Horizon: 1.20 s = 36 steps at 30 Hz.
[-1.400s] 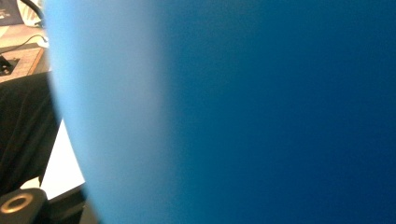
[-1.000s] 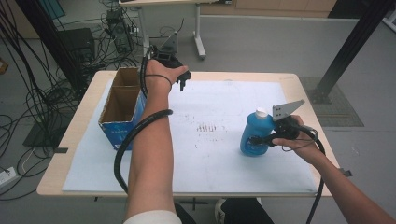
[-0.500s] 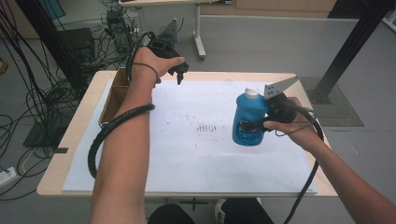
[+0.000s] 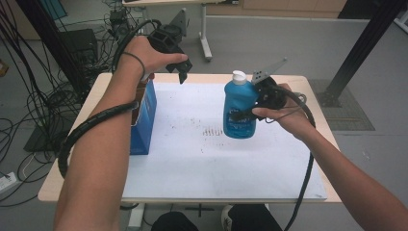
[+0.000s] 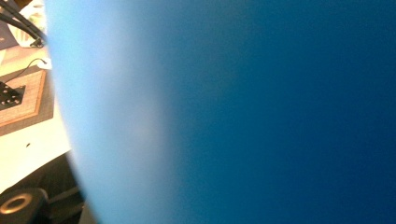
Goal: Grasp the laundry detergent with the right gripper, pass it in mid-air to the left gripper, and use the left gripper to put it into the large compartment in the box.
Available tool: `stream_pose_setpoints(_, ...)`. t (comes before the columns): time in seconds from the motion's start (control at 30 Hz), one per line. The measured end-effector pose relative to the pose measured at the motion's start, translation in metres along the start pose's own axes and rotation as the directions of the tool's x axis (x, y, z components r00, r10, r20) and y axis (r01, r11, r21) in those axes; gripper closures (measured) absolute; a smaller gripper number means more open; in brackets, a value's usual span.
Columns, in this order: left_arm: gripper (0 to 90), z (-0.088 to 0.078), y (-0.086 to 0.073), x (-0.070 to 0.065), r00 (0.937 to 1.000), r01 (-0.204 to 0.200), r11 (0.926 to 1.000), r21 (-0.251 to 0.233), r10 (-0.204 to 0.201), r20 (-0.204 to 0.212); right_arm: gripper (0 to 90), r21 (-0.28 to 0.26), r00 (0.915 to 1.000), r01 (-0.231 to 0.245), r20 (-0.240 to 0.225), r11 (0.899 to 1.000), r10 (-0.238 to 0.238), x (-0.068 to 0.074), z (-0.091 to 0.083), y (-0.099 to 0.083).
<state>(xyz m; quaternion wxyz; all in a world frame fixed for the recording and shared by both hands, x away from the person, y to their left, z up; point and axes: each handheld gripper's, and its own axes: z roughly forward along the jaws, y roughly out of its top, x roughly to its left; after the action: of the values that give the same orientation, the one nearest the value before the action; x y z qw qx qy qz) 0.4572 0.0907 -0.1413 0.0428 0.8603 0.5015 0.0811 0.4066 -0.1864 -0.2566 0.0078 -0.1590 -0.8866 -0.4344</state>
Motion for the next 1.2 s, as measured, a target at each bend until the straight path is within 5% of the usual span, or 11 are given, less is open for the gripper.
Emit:
stream_pose_setpoints(0.2,6.2,-0.008,-0.002,0.004,0.9977,-0.067,0.9976,-0.021,0.066,-0.016,43.6,0.008,0.9999,-0.006,0.014,1.0,0.006,-0.013,0.009,0.013)
stream_pose_setpoints(0.53,6.5,-0.028,0.002,0.009,0.9838,-0.179,0.9824,-0.054,0.179,-0.004,43.7,0.009,1.0,0.0,0.0,1.0,0.0,-0.039,0.037,0.041)
stream_pose_setpoints(1.2,6.3,-0.049,0.007,0.006,0.9489,-0.316,0.9481,-0.039,0.315,-0.01,43.8,0.013,0.9966,0.039,-0.074,0.999,-0.038,-0.045,0.088,0.074)
